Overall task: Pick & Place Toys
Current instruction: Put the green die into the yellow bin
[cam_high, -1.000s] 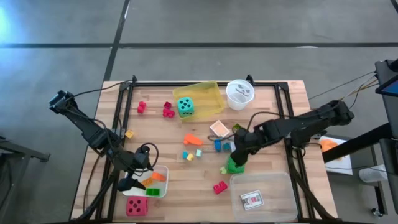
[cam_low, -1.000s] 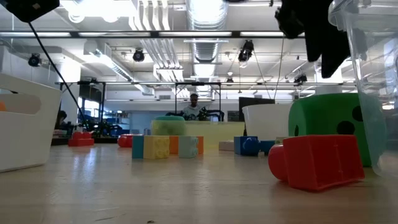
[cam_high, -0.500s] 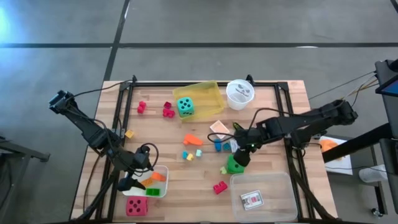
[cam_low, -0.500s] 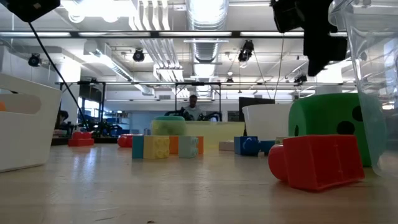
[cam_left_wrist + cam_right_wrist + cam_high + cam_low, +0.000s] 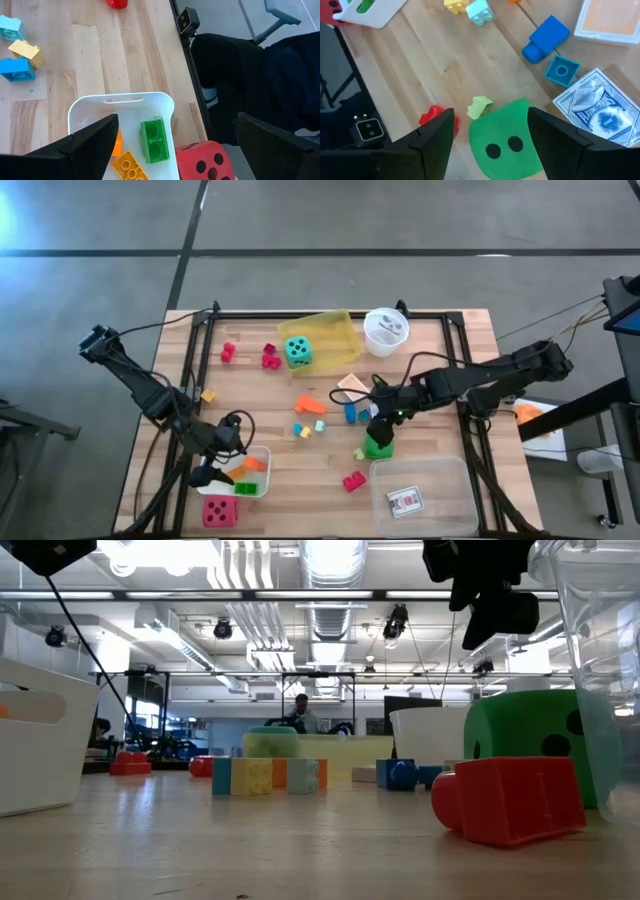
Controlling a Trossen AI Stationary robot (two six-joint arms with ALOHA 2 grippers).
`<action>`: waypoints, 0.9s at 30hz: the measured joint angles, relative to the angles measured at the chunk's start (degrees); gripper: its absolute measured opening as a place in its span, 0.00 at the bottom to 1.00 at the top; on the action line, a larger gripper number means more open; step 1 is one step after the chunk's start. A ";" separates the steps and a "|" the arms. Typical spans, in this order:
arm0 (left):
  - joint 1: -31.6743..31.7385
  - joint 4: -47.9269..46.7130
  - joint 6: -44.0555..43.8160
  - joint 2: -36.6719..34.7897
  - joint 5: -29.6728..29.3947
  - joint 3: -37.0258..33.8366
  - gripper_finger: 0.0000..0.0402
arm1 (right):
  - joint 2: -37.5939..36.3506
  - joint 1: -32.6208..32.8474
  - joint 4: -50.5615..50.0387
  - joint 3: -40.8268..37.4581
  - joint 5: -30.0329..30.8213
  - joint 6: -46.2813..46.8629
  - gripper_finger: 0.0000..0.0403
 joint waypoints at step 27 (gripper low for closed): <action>0.00 -0.18 -0.20 0.00 0.00 0.00 0.96 | 4.73 0.92 6.67 -0.16 -1.50 -5.53 0.62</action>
